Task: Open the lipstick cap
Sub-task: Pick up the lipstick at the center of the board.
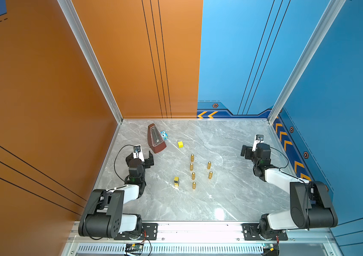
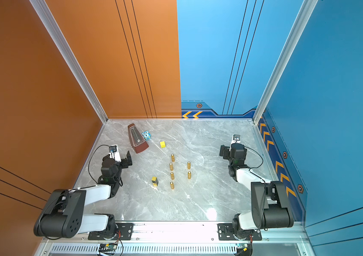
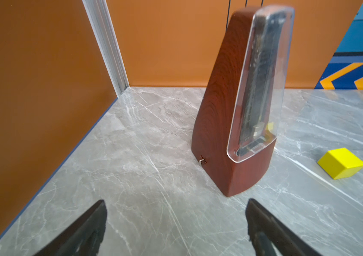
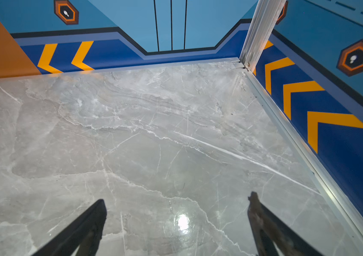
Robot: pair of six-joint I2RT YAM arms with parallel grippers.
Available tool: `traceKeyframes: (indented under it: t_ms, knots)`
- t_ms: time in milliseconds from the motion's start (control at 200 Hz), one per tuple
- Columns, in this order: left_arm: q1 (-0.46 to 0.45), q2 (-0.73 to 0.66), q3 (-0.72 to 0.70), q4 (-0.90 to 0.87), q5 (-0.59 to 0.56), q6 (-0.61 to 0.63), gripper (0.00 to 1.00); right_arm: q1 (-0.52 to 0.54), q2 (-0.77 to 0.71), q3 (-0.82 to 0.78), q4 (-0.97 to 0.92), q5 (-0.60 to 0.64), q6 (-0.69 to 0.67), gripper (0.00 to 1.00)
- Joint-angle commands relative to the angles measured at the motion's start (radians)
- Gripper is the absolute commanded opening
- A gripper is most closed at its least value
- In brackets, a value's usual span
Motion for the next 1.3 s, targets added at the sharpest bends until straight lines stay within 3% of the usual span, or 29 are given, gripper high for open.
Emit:
traceKeyframes:
  t_ms: [0, 165, 280, 390, 455, 545, 601, 686, 816, 1096, 1296]
  knots:
    - [0.002, -0.106, -0.048, -0.005, -0.044, -0.034, 0.98, -0.008, -0.087, 0.022, -0.176, -0.007, 0.089, 1.00]
    - [0.007, -0.259, -0.063, -0.049, -0.027, -0.074, 0.98, -0.055, -0.246, 0.087, -0.345, -0.038, 0.218, 1.00]
    - [0.018, -0.376, -0.016, -0.182, 0.089, -0.121, 0.98, -0.113, -0.297, 0.147, -0.525, -0.035, 0.346, 1.00]
    - [0.041, -0.443, 0.036, -0.339, 0.184, -0.240, 0.98, -0.190, -0.301, 0.158, -0.551, -0.219, 0.371, 1.00]
    - [0.063, -0.465, 0.036, -0.341, 0.245, -0.257, 0.98, -0.197, -0.305, 0.164, -0.568, -0.215, 0.392, 1.00]
    - [0.092, -0.487, 0.022, -0.340, 0.226, -0.403, 0.98, -0.185, -0.282, 0.205, -0.629, -0.212, 0.406, 1.00]
    - [0.114, -0.480, 0.039, -0.364, 0.254, -0.438, 0.98, -0.160, -0.262, 0.224, -0.652, -0.202, 0.404, 1.00]
    - [0.120, -0.470, 0.114, -0.538, 0.272, -0.484, 0.98, -0.117, -0.231, 0.253, -0.682, -0.212, 0.402, 1.00]
    - [0.076, -0.488, 0.173, -0.691, 0.244, -0.467, 0.98, -0.039, -0.197, 0.321, -0.749, -0.199, 0.409, 1.00]
    - [-0.153, -0.455, 0.302, -1.013, 0.068, -0.376, 0.98, 0.221, -0.054, 0.519, -0.907, -0.173, 0.454, 1.00]
    - [-0.325, -0.407, 0.323, -1.062, 0.035, -0.318, 0.98, 0.421, 0.155, 0.730, -1.011, -0.151, 0.498, 0.95]
